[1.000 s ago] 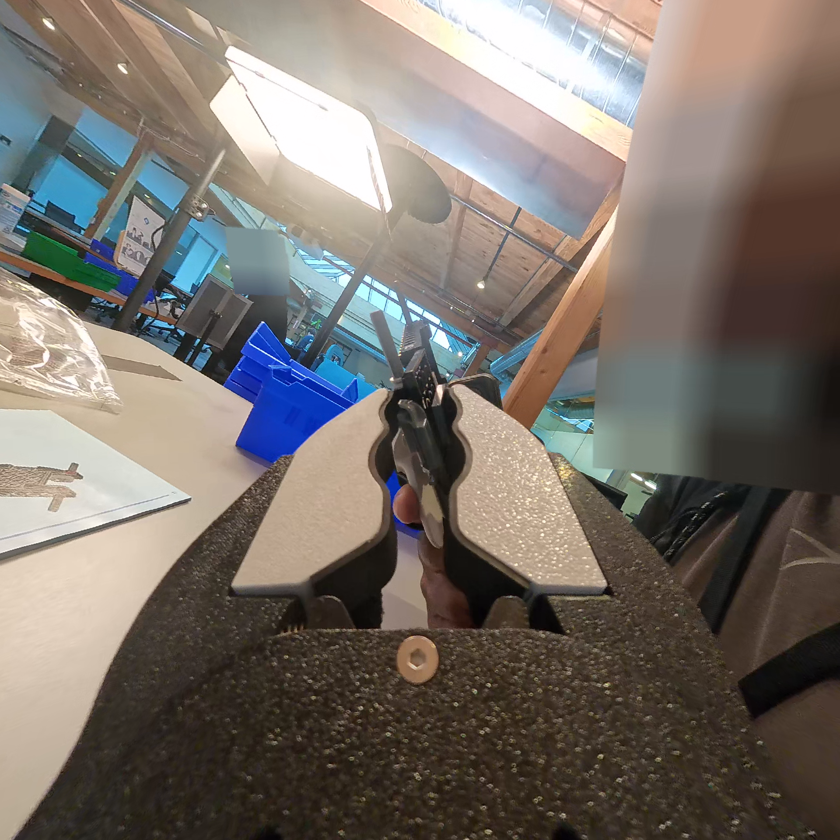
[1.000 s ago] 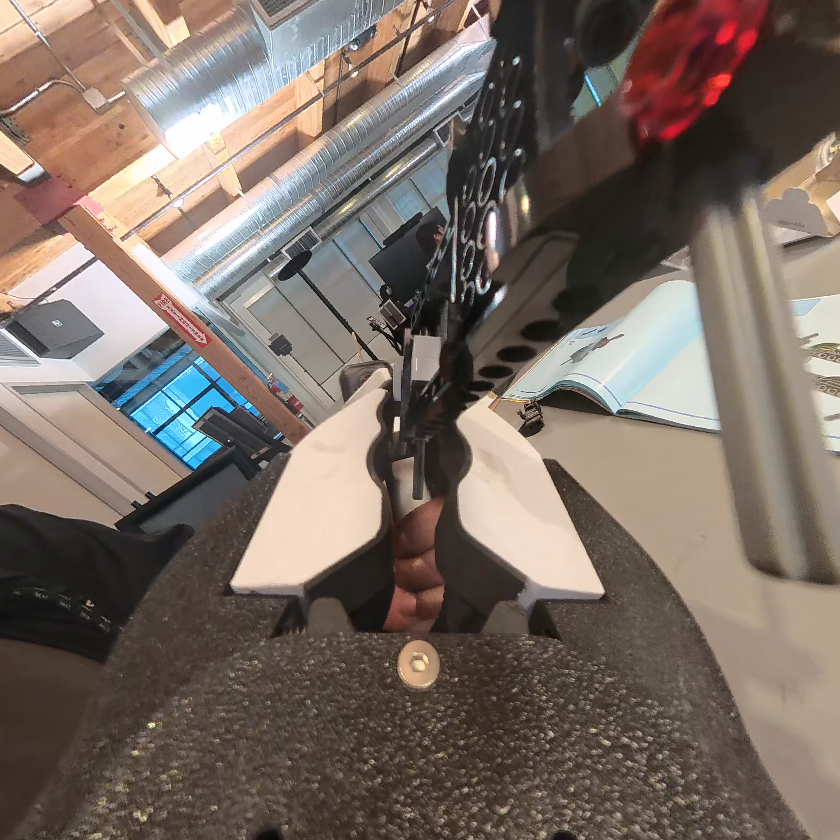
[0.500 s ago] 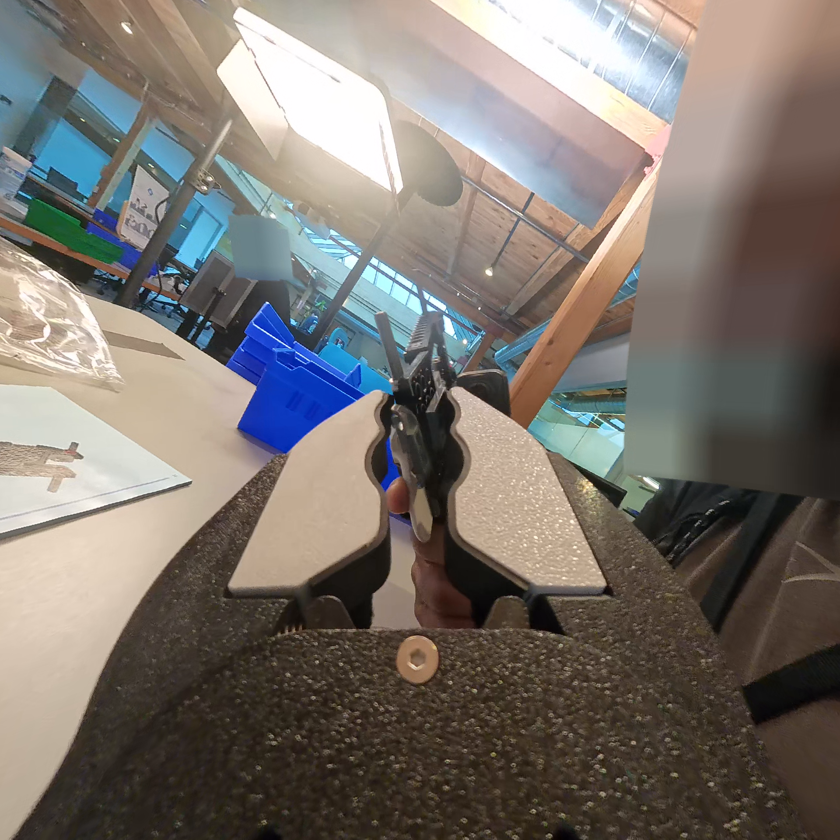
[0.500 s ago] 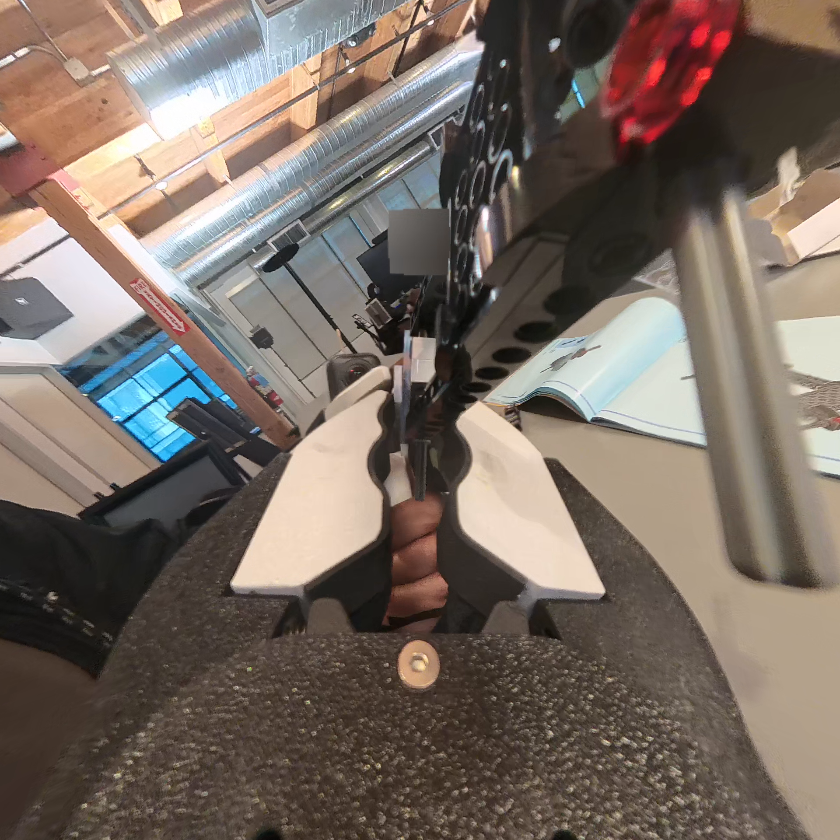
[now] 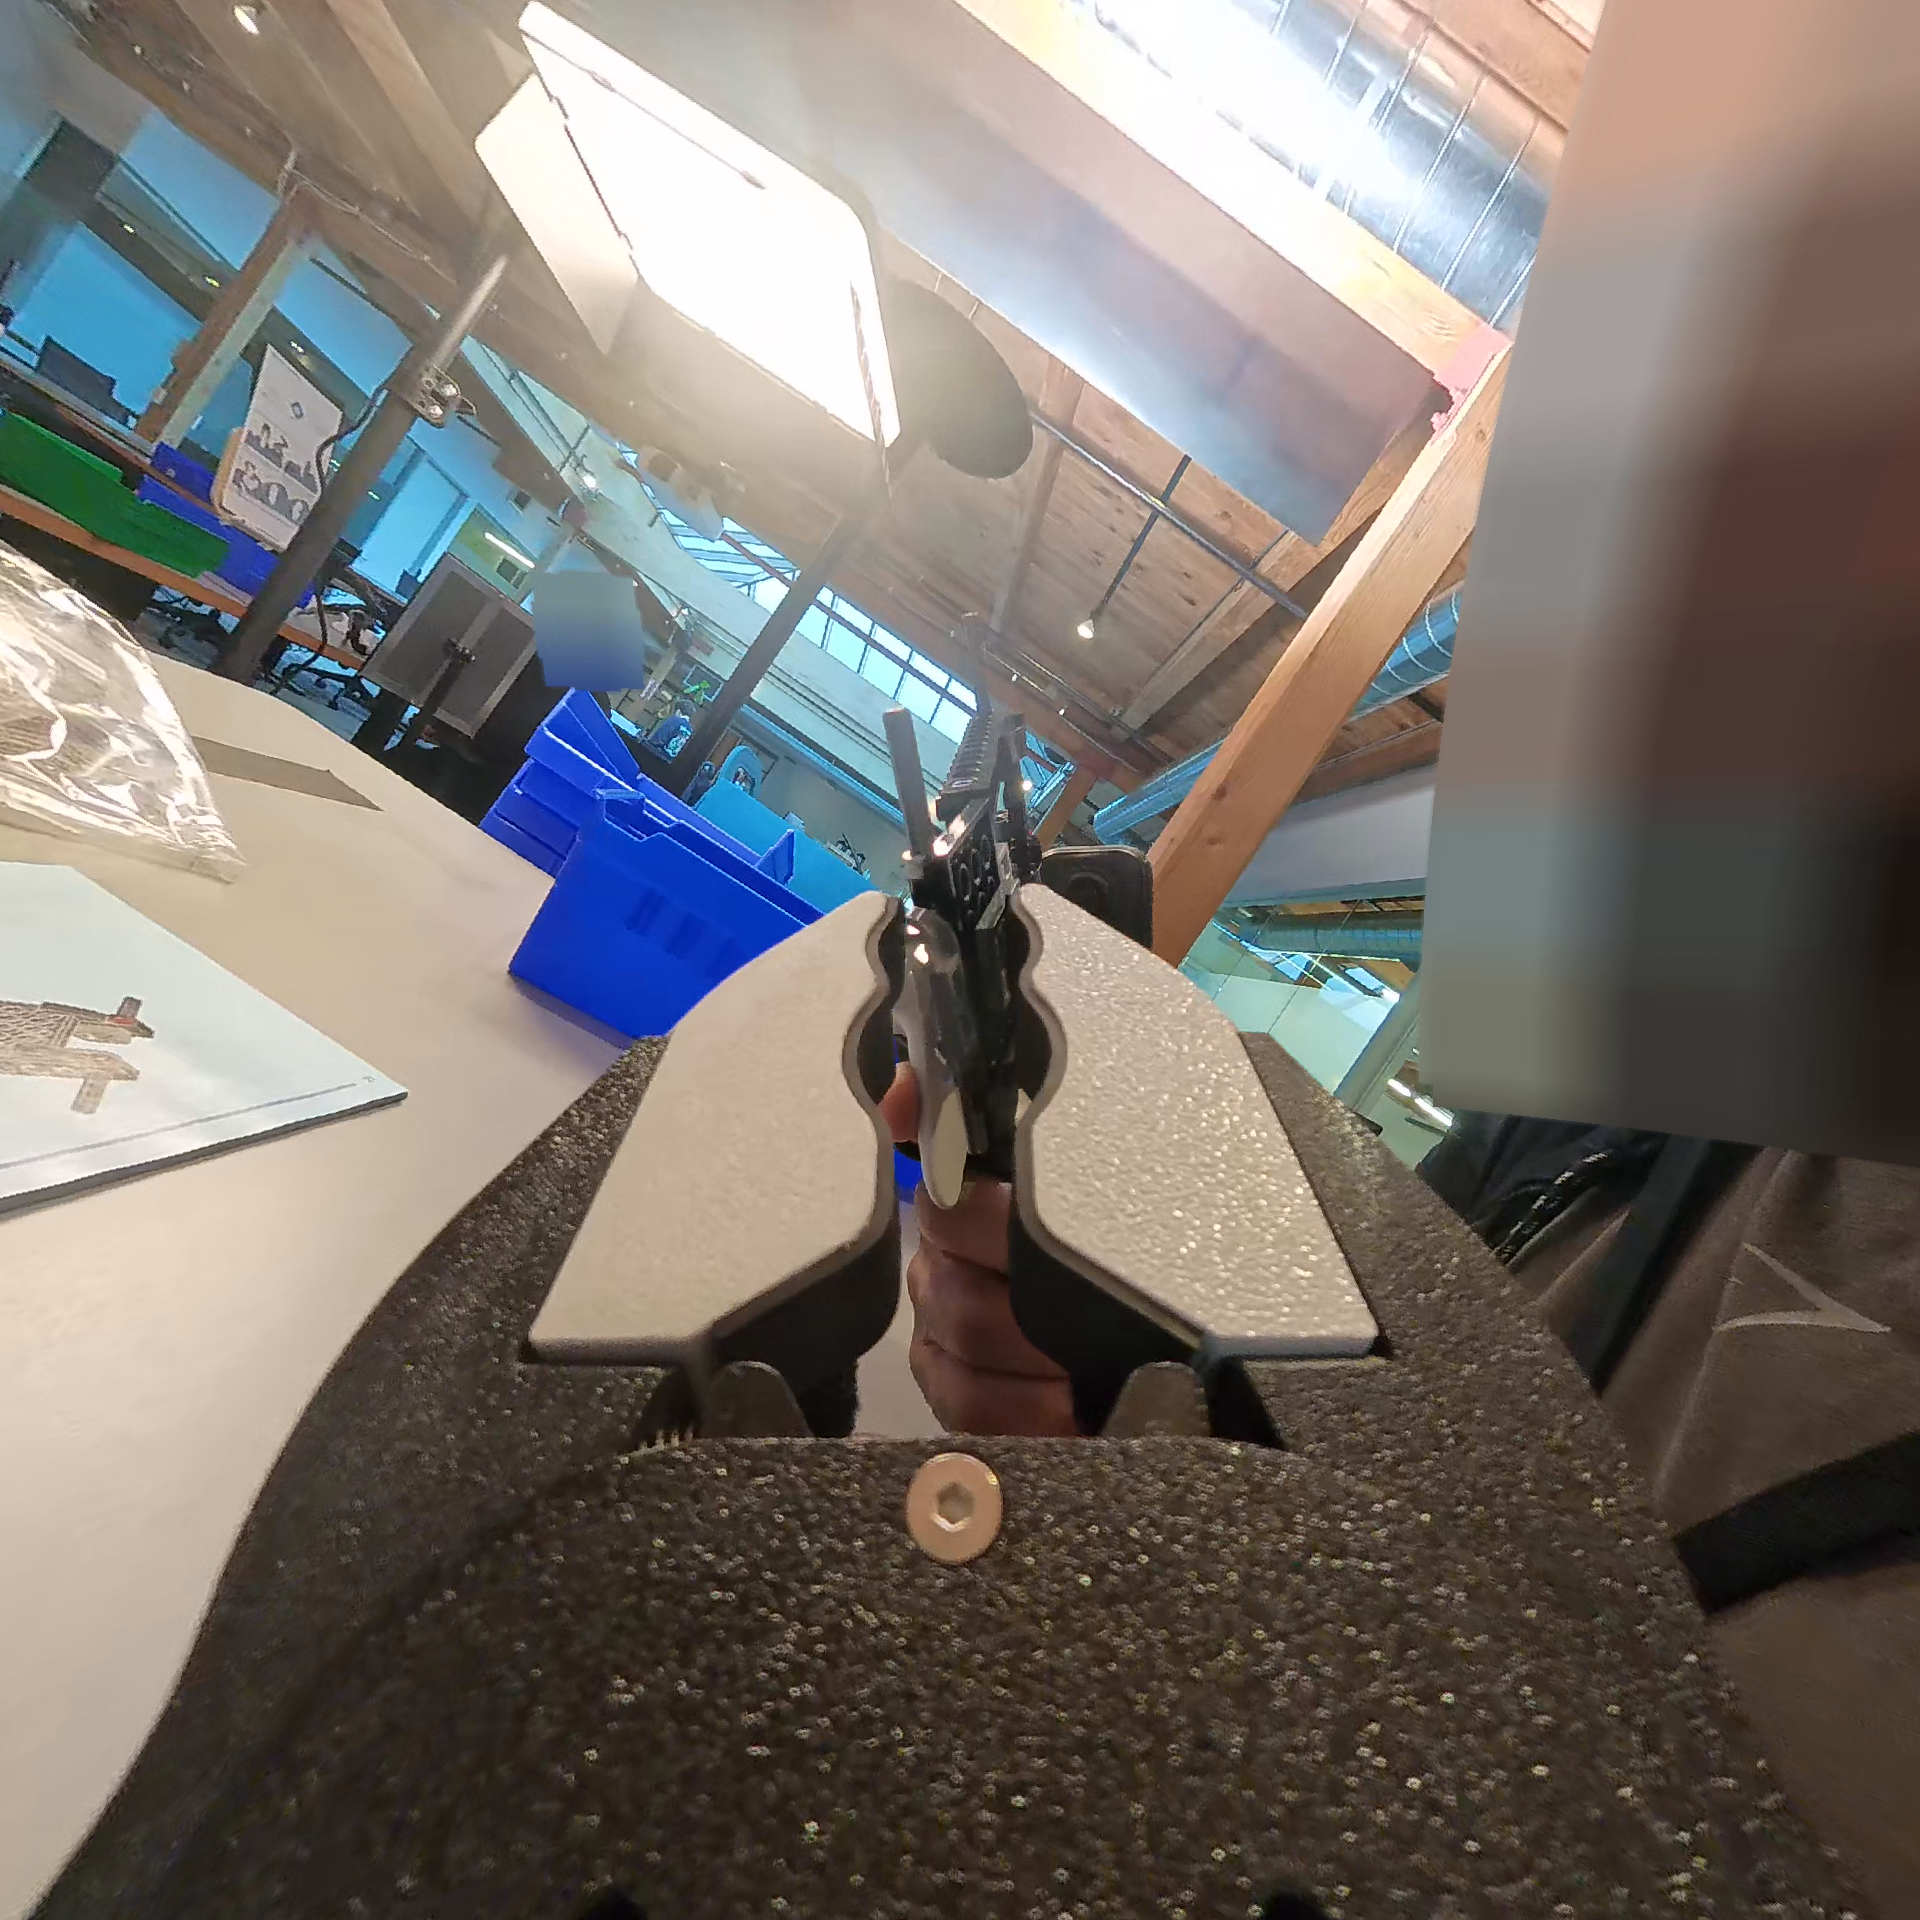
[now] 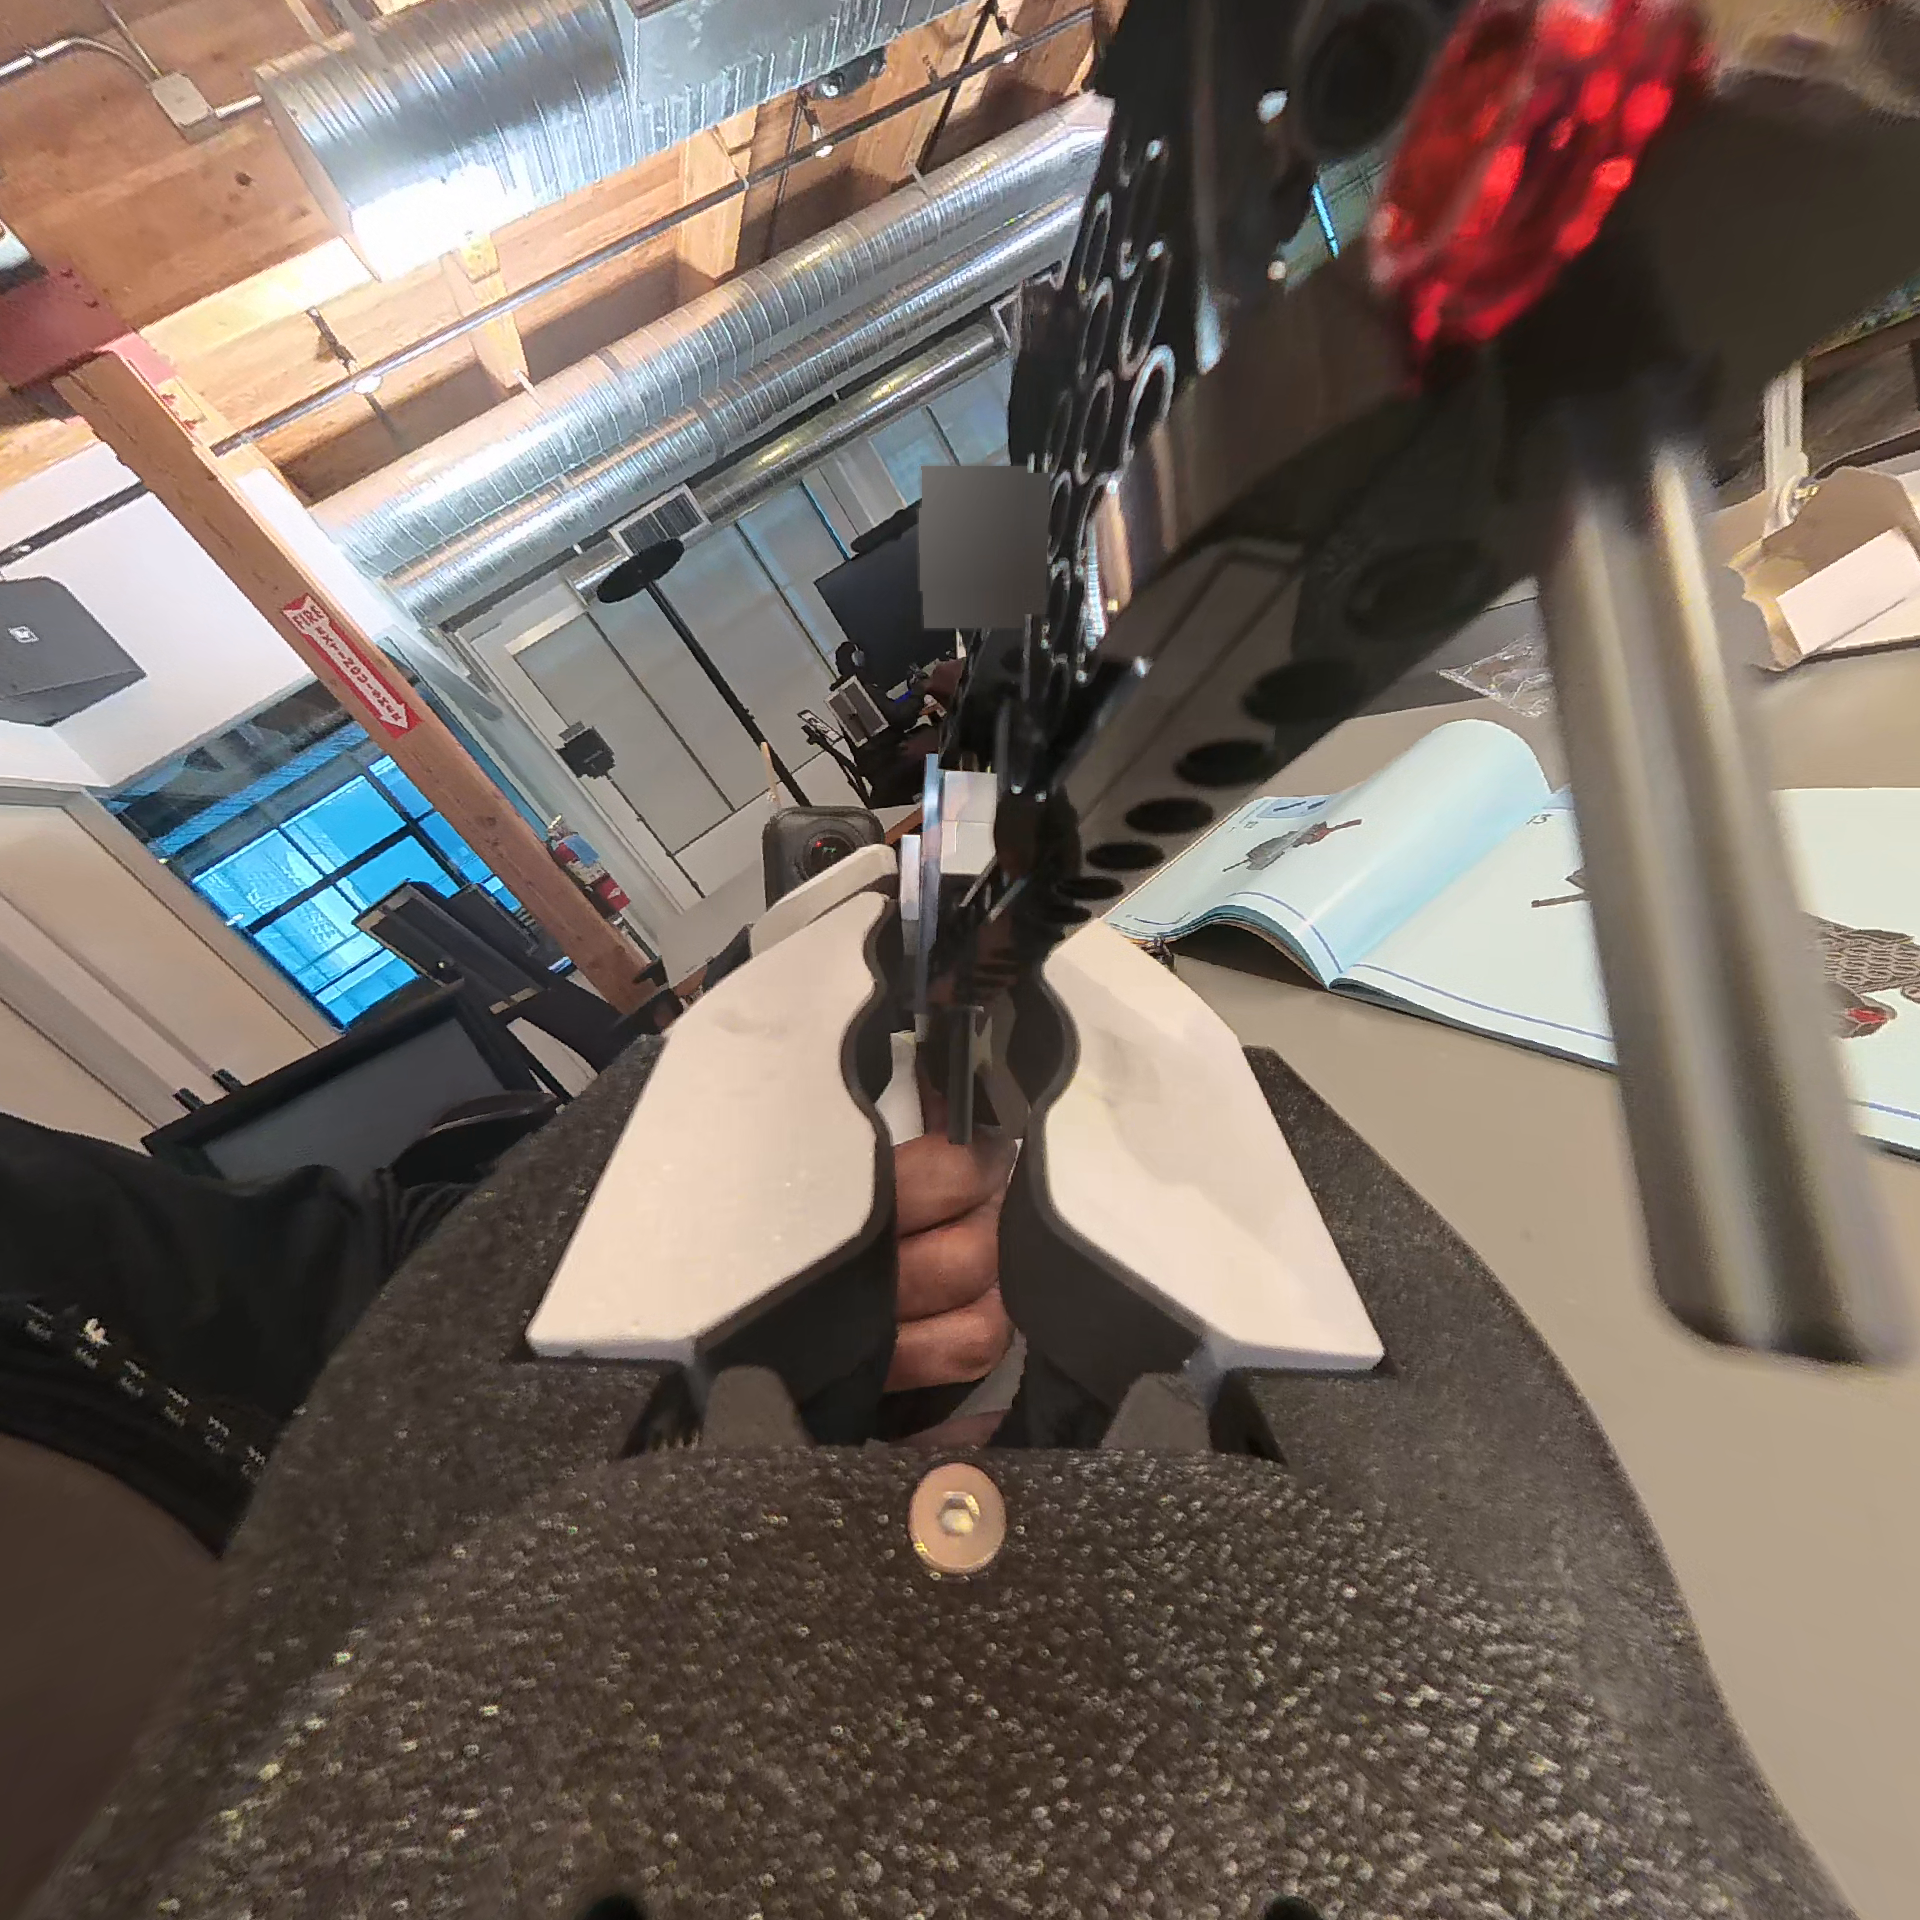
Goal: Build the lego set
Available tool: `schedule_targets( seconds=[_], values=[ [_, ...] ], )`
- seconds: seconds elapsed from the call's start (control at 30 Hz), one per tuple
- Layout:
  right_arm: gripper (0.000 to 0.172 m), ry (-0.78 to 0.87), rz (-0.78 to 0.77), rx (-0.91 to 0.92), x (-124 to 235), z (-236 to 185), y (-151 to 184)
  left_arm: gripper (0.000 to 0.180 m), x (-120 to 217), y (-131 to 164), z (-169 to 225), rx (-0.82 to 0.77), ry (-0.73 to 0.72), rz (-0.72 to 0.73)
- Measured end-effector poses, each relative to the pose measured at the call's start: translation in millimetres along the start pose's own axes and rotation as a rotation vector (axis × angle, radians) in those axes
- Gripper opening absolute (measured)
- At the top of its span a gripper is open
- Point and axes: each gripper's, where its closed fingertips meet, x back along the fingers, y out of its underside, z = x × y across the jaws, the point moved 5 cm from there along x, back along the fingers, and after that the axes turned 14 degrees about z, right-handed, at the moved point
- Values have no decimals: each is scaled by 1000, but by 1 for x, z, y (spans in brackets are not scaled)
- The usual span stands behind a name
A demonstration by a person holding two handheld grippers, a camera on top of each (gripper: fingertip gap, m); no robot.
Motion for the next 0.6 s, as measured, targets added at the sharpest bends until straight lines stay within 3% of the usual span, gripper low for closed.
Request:
schedule_targets(
  seconds=[0.6],
  values=[
    [19,-10,23,13,0,-2,0,17,0,0,2,-40,4,-16]
  ],
)
